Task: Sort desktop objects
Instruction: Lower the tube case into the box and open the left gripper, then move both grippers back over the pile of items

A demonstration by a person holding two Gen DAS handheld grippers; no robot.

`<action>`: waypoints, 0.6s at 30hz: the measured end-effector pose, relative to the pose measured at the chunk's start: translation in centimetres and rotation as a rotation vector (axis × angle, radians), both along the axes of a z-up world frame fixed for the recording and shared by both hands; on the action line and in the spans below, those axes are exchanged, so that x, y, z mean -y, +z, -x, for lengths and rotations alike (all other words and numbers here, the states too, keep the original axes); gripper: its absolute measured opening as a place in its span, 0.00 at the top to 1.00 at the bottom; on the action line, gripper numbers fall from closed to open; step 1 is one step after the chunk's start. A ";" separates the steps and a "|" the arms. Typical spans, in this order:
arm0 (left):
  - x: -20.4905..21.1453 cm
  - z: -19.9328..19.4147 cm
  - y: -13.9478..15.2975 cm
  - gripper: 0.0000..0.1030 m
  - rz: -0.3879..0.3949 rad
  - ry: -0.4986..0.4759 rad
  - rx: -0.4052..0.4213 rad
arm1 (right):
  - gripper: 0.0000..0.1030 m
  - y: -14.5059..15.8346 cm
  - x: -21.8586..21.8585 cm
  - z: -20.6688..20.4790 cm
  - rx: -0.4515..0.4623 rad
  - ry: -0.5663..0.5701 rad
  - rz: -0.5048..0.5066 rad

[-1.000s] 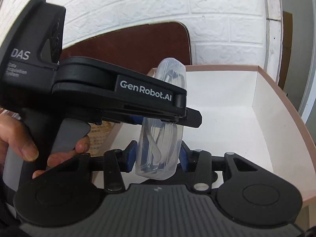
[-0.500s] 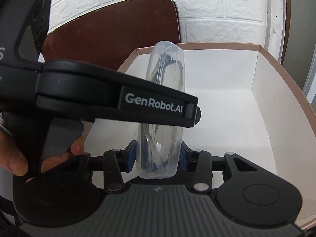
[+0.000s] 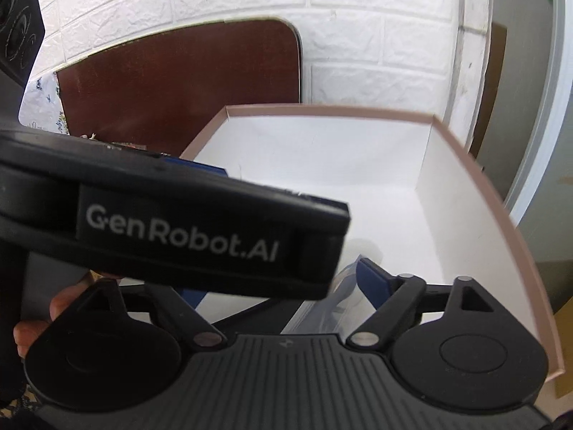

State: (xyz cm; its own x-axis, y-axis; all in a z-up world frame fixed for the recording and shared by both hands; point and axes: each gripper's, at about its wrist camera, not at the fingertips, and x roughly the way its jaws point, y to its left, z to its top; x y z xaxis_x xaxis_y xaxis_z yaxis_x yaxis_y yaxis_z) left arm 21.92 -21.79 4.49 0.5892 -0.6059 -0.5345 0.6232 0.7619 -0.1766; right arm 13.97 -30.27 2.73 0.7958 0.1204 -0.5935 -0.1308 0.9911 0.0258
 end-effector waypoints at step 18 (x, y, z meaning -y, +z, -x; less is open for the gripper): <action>-2.5 8.2 2.7 0.03 -0.029 0.111 0.152 | 0.09 2.5 -0.8 7.5 0.134 -0.011 0.004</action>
